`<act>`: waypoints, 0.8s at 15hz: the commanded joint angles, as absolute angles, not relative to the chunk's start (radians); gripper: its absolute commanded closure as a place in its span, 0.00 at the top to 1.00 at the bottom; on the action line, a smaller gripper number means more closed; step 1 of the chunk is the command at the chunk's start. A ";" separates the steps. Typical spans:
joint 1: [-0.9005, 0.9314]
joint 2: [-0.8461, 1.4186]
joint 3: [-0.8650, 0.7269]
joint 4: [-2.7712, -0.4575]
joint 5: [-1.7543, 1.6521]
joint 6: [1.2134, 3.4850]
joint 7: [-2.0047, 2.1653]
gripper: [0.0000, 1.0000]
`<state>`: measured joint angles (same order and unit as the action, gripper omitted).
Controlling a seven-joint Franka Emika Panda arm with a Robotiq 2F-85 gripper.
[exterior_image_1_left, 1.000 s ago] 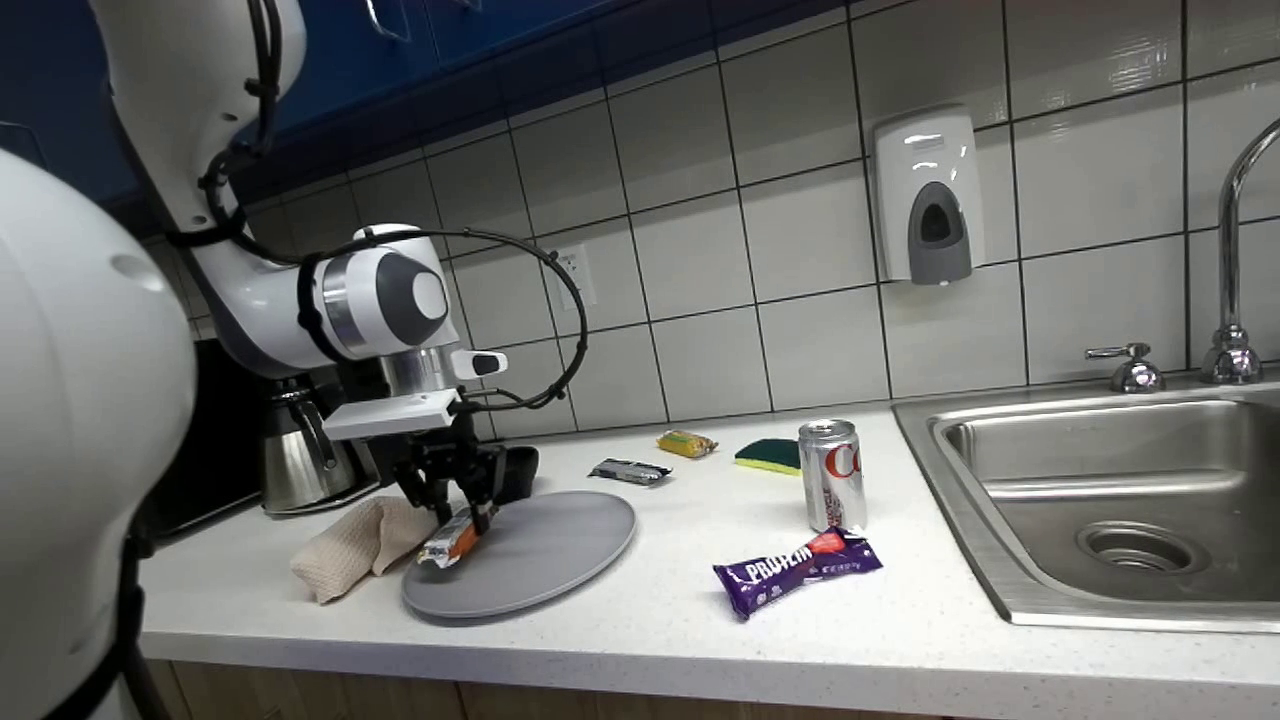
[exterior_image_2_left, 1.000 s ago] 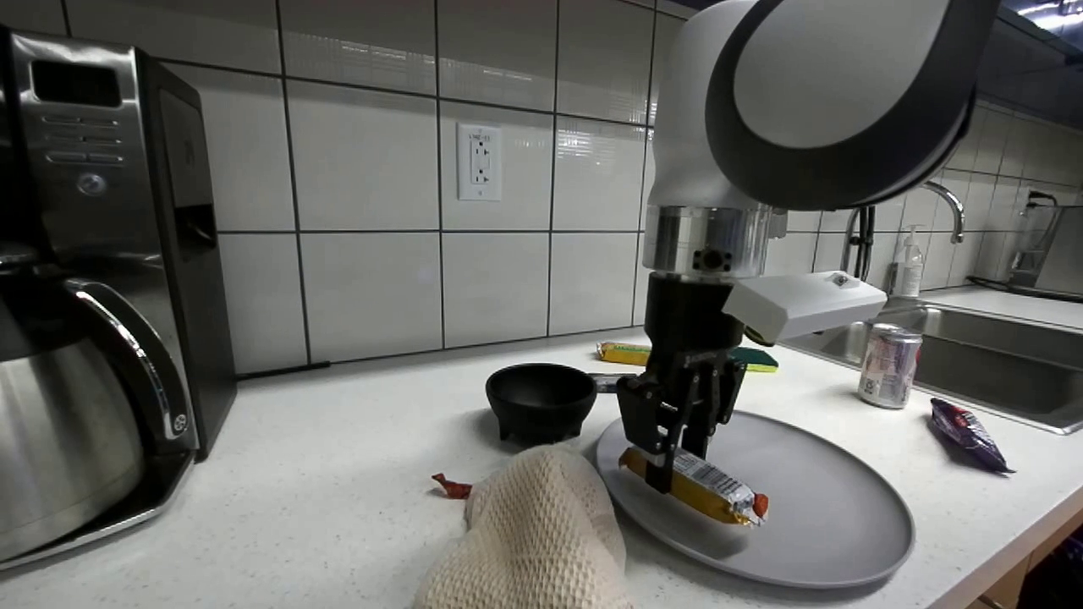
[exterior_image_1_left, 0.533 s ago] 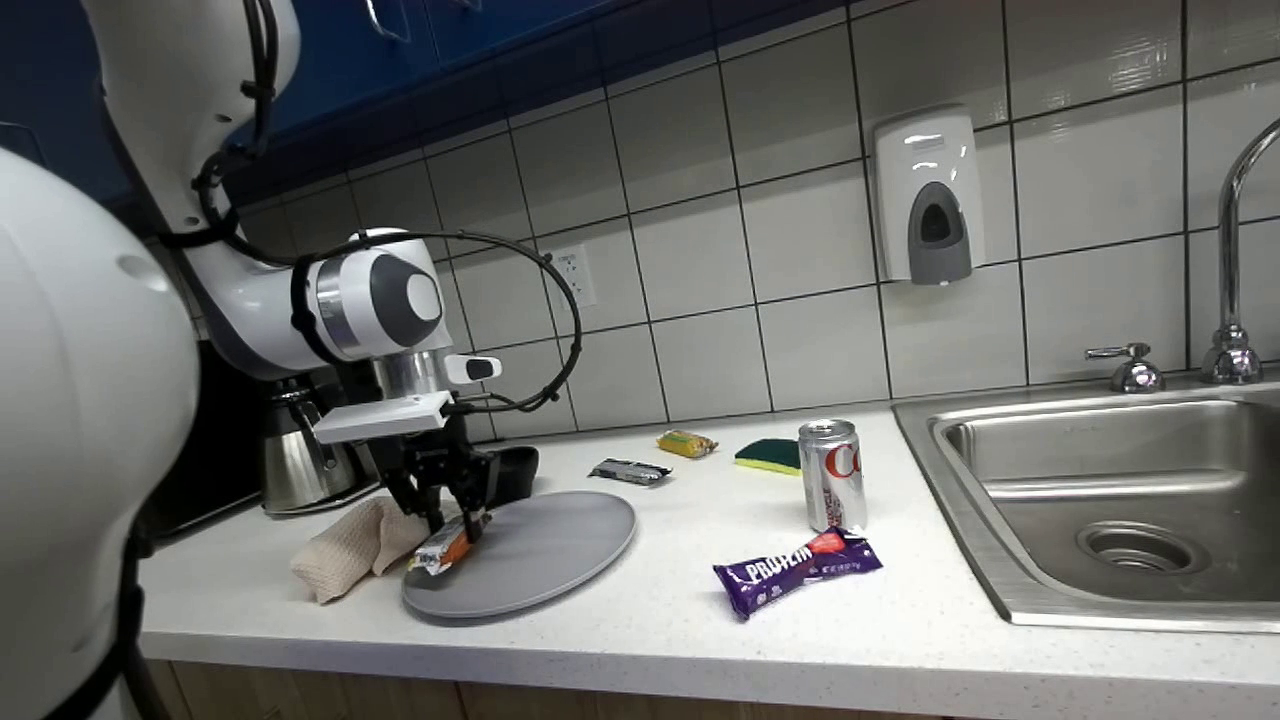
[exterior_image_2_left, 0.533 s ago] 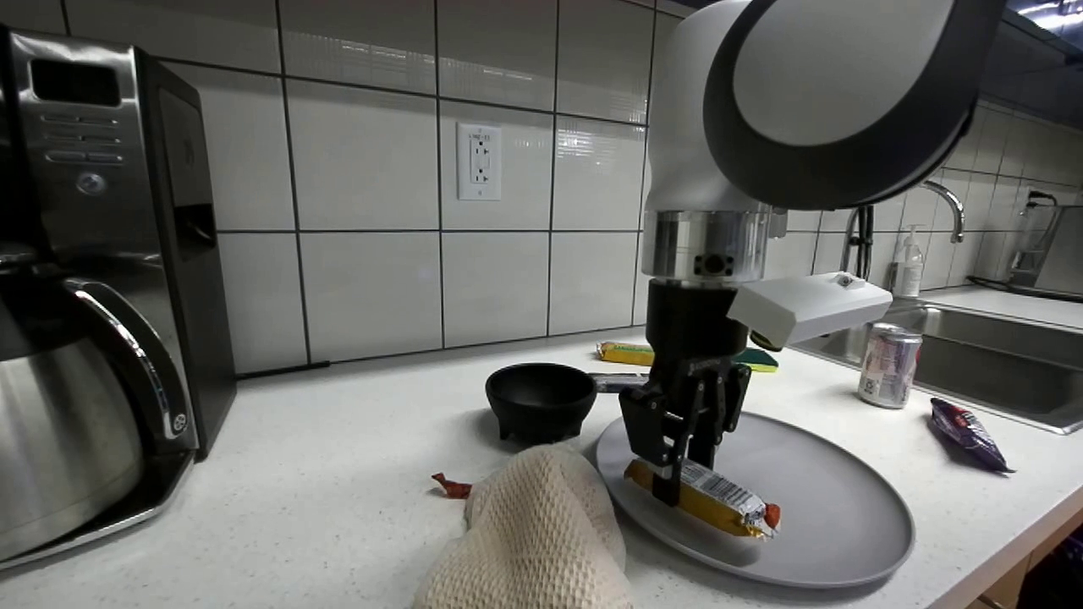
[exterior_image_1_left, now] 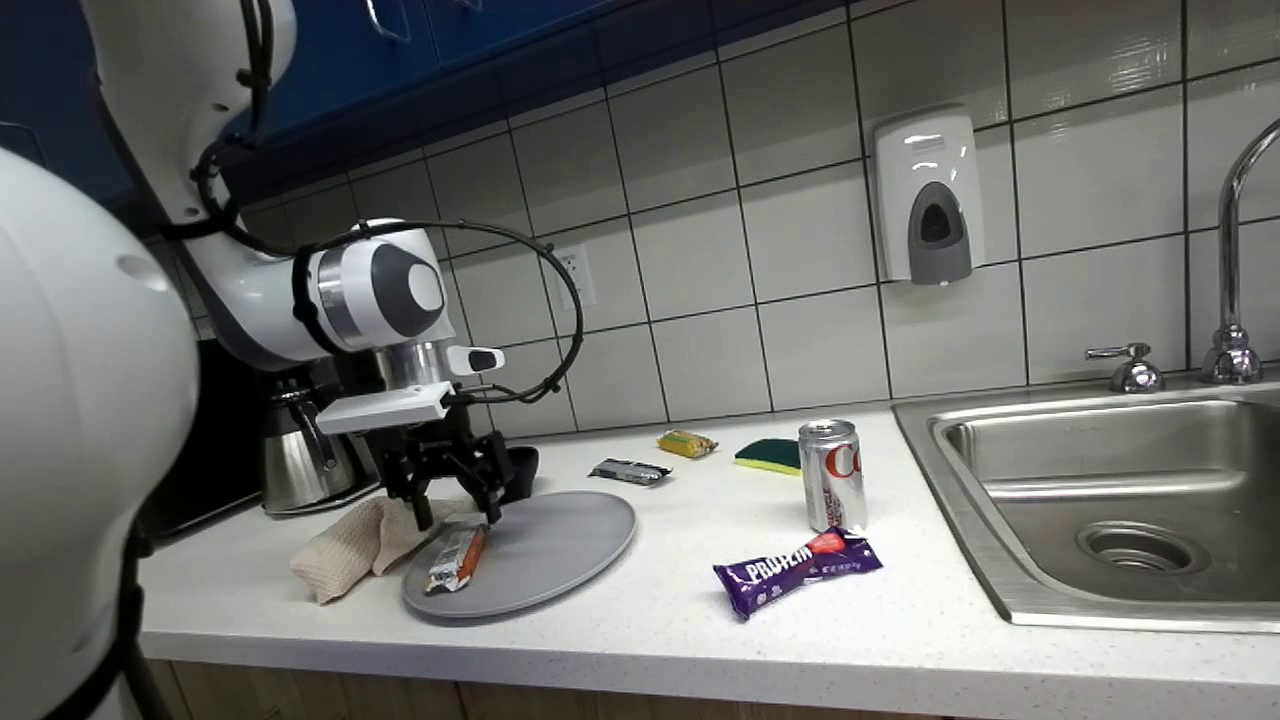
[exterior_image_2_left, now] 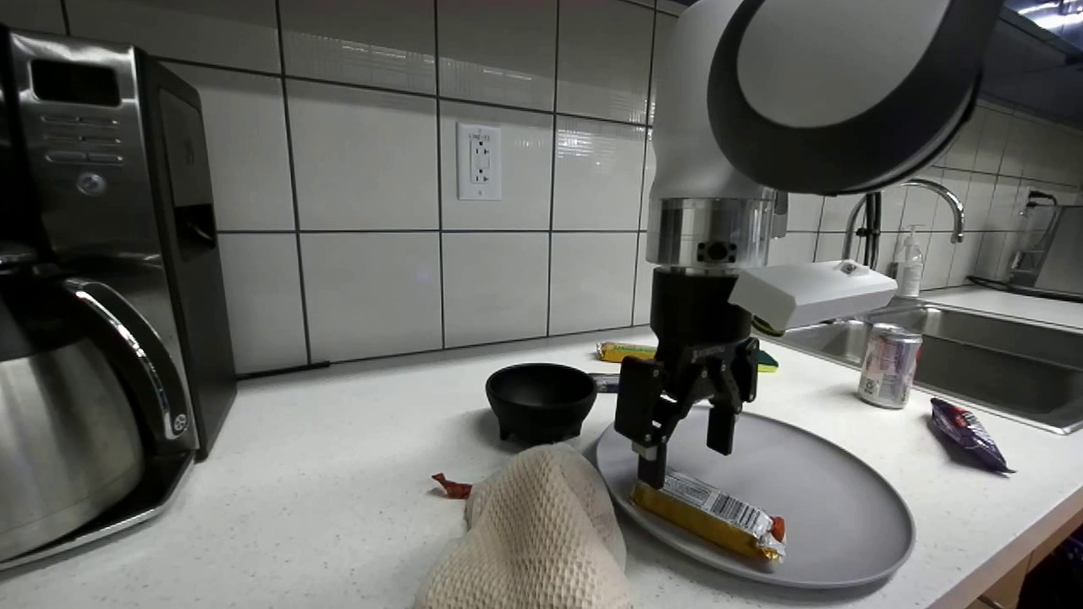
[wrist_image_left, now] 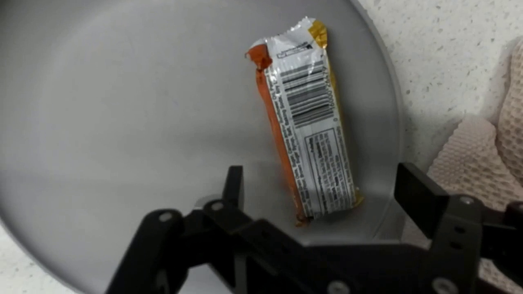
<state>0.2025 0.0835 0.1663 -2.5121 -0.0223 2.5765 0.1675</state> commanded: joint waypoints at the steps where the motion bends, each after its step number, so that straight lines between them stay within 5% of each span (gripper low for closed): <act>1: 0.184 -0.001 0.138 -2.537 -0.052 2.530 0.274 1.00; 12: 0.034 -0.194 0.075 -2.663 -0.199 2.492 0.665 1.00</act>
<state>0.0828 -0.0989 0.0653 -2.6083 -0.1455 2.5353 0.5595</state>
